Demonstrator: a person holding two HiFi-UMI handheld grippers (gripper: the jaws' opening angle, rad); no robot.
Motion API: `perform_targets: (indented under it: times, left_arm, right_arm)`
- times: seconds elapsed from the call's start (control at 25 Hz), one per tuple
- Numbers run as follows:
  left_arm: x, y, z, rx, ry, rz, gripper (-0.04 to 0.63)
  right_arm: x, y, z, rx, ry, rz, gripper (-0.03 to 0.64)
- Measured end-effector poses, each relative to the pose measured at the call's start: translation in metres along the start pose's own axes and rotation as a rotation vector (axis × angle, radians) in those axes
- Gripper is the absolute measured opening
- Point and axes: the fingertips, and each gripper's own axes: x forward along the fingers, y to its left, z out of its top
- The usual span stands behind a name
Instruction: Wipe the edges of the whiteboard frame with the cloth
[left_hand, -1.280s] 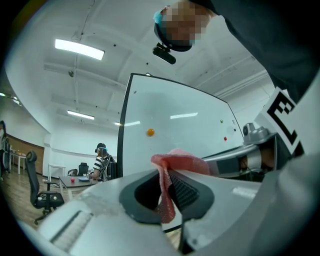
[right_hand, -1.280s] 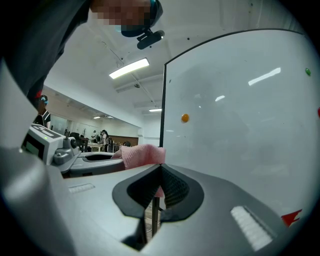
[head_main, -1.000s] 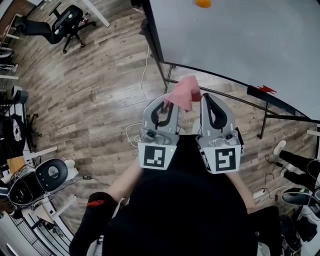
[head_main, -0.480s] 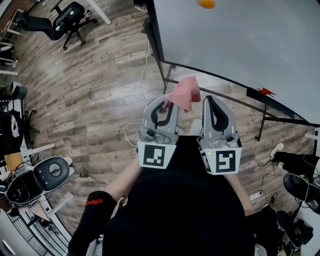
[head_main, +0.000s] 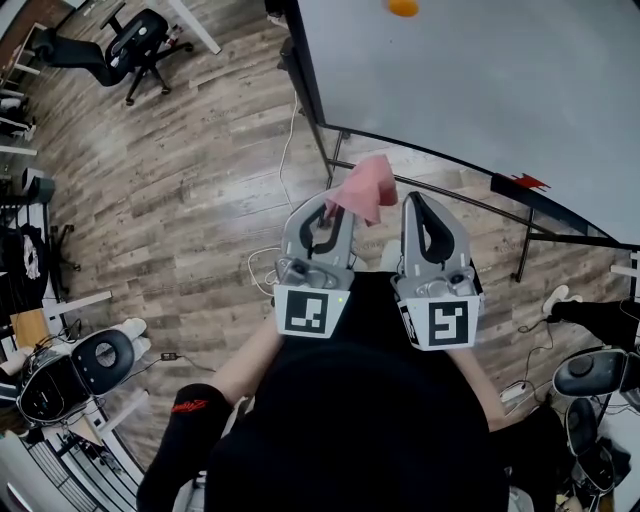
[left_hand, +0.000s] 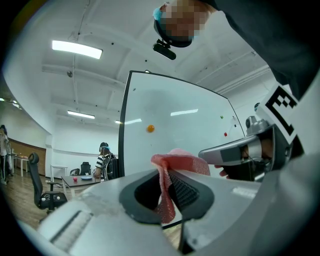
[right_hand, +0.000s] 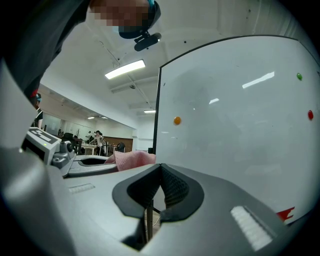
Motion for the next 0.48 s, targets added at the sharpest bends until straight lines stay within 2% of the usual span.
perform_targets:
  times: [0.48]
  left_arm:
    - [-0.0006, -0.0044, -0.0055, 0.013, 0.026, -0.008, 0.021]
  right_arm:
    - [-0.0033, -0.0002, -0.0032, 0.009, 0.006, 0.013, 0.002]
